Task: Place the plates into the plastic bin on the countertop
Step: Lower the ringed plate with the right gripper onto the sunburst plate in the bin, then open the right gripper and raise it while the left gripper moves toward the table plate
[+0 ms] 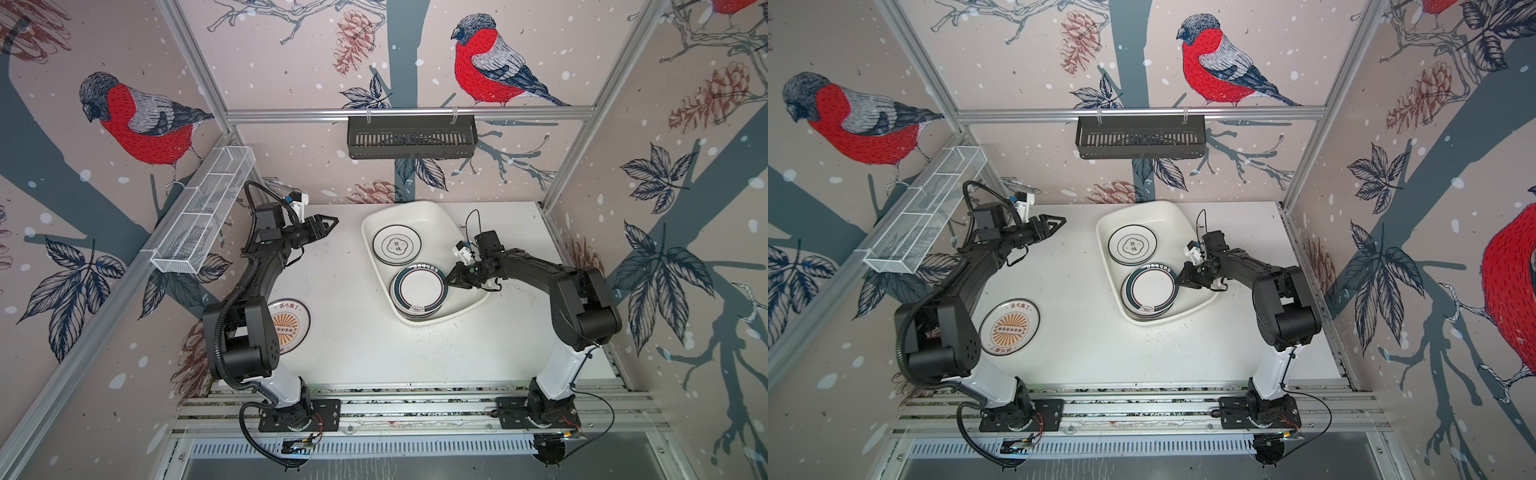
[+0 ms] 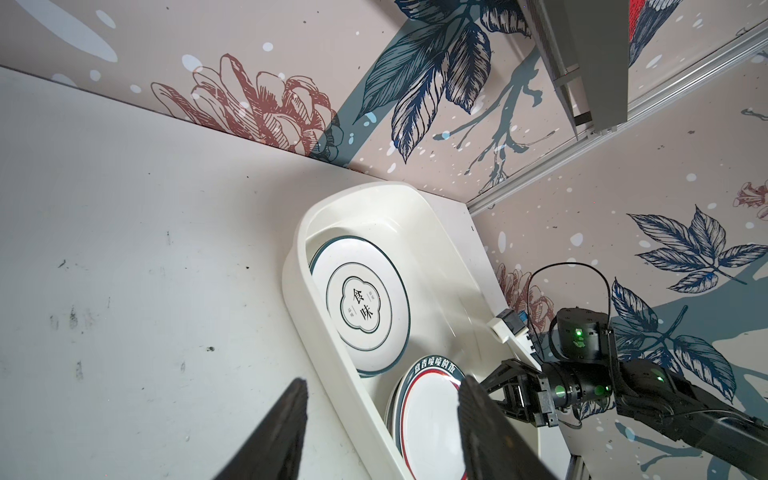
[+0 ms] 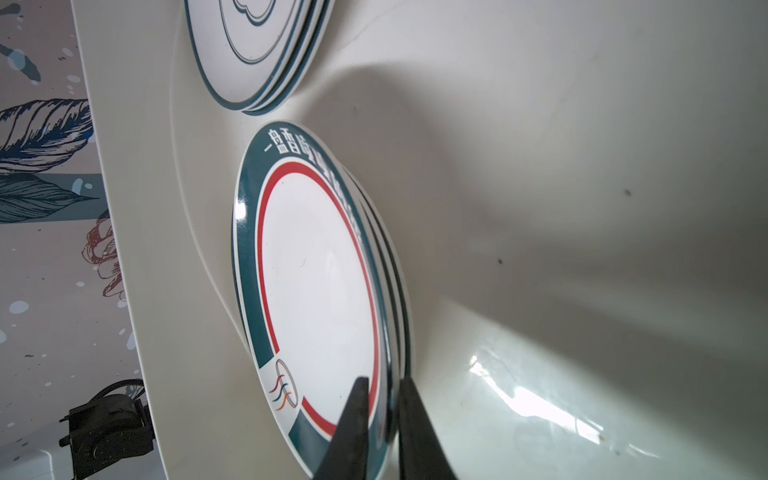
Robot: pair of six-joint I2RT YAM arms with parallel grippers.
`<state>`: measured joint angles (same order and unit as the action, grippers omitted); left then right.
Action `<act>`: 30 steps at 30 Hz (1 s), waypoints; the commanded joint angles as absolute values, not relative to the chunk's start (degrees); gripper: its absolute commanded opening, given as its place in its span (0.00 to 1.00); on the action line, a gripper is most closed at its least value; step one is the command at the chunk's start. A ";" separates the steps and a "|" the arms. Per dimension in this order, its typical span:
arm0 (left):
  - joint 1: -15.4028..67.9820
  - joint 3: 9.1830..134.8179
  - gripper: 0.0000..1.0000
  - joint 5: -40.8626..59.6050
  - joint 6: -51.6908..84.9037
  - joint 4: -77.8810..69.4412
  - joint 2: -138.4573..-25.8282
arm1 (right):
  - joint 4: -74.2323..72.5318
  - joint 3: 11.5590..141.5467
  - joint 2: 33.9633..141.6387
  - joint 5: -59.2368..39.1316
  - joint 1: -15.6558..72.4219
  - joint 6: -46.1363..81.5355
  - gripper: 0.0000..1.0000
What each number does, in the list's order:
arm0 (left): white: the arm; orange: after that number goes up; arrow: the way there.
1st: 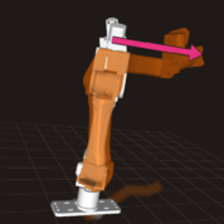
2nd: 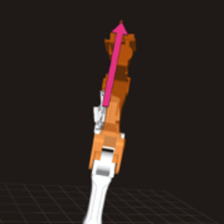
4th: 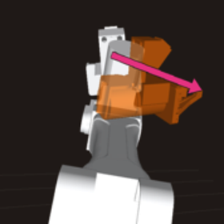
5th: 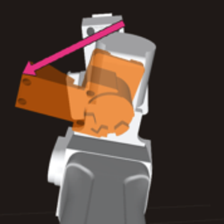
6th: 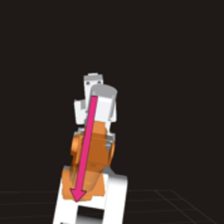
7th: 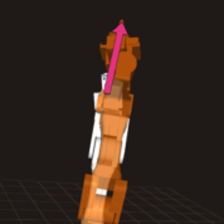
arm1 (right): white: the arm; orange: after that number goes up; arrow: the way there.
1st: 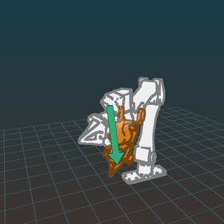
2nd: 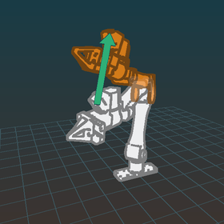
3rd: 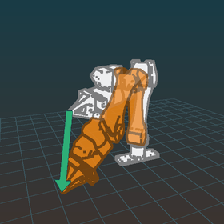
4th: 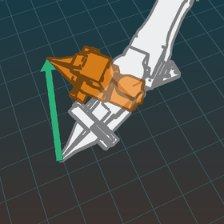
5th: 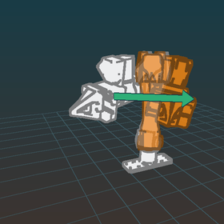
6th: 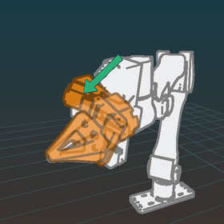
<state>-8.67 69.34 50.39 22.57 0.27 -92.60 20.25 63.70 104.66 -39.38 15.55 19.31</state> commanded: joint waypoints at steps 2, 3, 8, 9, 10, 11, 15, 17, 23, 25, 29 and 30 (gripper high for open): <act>-8.48 69.28 0.58 51.42 22.97 -1.76 -92.37 | 21.14 64.06 104.89 -38.85 15.56 18.11 0.17; -8.50 69.25 0.58 51.37 22.88 -1.72 -92.36 | 21.25 64.07 104.75 -38.80 15.56 18.09 0.17; -8.51 69.29 0.58 51.42 22.88 -1.62 -92.55 | 22.30 64.42 104.37 -37.80 15.55 17.75 0.18; -8.48 69.27 0.58 51.41 22.92 -1.63 -92.52 | 22.41 64.51 104.35 -37.73 15.56 17.71 0.18; -8.44 69.30 0.58 51.40 22.92 -1.65 -92.55 | 22.60 64.60 104.28 -37.72 15.51 17.66 0.18; -8.44 69.34 0.58 51.38 22.85 -1.58 -92.55 | 22.76 64.69 104.24 -37.72 15.55 17.64 0.18; -8.44 70.07 0.58 51.18 21.55 -0.35 -92.40 | 22.94 65.02 103.70 -37.11 15.52 17.74 0.18; -8.44 70.52 0.59 50.51 19.94 0.87 -92.31 | 22.79 65.21 102.98 -36.25 15.47 17.84 0.18; -7.38 74.23 0.66 46.60 7.97 11.16 -91.98 | 21.51 65.48 98.61 -32.42 15.48 19.34 0.20; -6.48 75.59 0.67 43.36 1.95 16.28 -91.47 | 20.54 65.31 96.33 -31.49 15.55 20.01 0.20; -5.15 75.53 0.67 37.73 -7.07 22.60 -89.41 | 18.42 64.67 91.43 -29.69 15.55 21.33 0.22; -5.07 75.60 0.67 36.71 -9.24 24.35 -88.94 | 17.46 64.22 90.13 -29.42 15.56 21.74 0.23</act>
